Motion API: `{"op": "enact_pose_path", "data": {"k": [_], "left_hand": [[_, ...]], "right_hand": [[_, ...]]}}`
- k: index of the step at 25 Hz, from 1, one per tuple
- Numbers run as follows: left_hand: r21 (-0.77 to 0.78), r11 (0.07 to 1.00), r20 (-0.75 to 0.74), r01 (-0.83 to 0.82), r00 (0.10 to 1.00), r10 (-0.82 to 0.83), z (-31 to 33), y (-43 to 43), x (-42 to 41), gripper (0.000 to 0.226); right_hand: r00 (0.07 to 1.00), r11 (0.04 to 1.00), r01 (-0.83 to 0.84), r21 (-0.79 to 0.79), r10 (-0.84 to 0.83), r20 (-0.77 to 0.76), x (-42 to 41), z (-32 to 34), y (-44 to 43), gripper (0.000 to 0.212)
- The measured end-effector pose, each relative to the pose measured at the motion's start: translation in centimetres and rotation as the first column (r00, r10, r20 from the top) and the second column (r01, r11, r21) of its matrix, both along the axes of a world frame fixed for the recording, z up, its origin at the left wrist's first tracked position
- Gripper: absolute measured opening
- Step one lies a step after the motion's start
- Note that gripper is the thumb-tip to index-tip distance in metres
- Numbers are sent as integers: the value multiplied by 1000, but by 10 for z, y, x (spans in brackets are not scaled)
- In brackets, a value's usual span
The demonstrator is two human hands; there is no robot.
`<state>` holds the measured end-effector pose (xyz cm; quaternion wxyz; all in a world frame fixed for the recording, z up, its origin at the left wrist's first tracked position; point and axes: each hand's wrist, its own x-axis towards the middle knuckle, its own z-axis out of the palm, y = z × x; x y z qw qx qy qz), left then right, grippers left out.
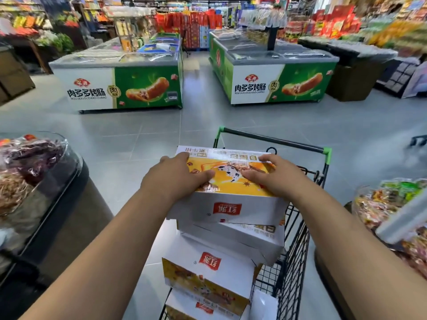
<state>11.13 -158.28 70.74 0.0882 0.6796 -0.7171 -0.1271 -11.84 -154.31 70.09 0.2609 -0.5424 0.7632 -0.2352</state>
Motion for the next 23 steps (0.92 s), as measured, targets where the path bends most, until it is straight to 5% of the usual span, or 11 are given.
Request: {"op": "enact_pose_path", "data": {"k": [15, 23], "left_hand": [[-169, 985, -93, 34, 994, -51, 5, 19, 9, 66], [-201, 975, -154, -91, 986, 61, 18, 65, 15, 73]], "right_hand": [[988, 989, 48, -143, -68, -142, 15, 8, 19, 77], [968, 948, -191, -255, 138, -209, 25, 24, 29, 79]]}}
